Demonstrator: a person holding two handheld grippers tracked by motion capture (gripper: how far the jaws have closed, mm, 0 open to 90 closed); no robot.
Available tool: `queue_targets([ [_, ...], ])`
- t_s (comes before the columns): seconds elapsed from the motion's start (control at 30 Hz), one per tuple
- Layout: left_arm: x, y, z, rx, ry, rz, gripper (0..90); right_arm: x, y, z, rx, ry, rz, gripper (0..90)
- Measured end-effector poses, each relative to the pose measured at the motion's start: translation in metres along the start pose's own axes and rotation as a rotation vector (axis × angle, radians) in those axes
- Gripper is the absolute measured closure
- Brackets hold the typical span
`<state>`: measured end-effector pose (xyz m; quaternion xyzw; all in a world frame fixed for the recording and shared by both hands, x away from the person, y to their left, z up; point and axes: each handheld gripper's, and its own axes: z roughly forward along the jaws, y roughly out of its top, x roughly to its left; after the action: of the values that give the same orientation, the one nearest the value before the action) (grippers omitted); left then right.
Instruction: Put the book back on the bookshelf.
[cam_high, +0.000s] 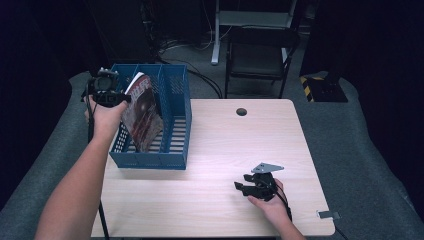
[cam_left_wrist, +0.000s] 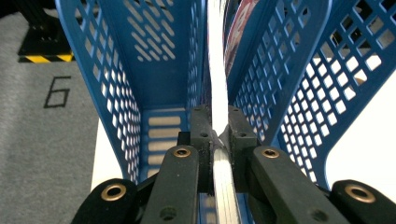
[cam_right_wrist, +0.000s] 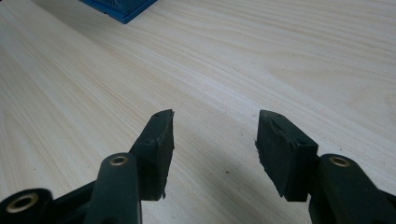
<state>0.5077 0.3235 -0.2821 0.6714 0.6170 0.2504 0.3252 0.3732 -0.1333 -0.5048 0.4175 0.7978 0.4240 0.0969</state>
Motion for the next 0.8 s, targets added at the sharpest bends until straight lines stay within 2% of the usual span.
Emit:
queue_targets([
  [0.07,-0.001,0.002,0.000,-0.032,0.013,-0.005,84.2,0.000,0.000,0.000,0.002,0.007,0.000,46.2],
  [0.23,-0.004,0.008,0.004,-0.032,0.019,-0.017,84.2,0.000,0.000,-0.002,-0.006,0.003,0.003,46.1],
  [0.3,-0.004,0.010,0.007,-0.031,0.025,-0.009,84.2,-0.001,0.000,-0.002,-0.007,0.004,-0.001,46.2],
  [0.57,-0.006,0.015,0.015,-0.055,0.034,-0.033,84.2,-0.003,0.000,-0.004,-0.012,0.004,0.000,46.2],
  [0.8,-0.007,0.016,0.022,-0.080,0.054,-0.035,84.2,-0.005,0.000,-0.006,-0.012,0.005,0.006,46.2],
])
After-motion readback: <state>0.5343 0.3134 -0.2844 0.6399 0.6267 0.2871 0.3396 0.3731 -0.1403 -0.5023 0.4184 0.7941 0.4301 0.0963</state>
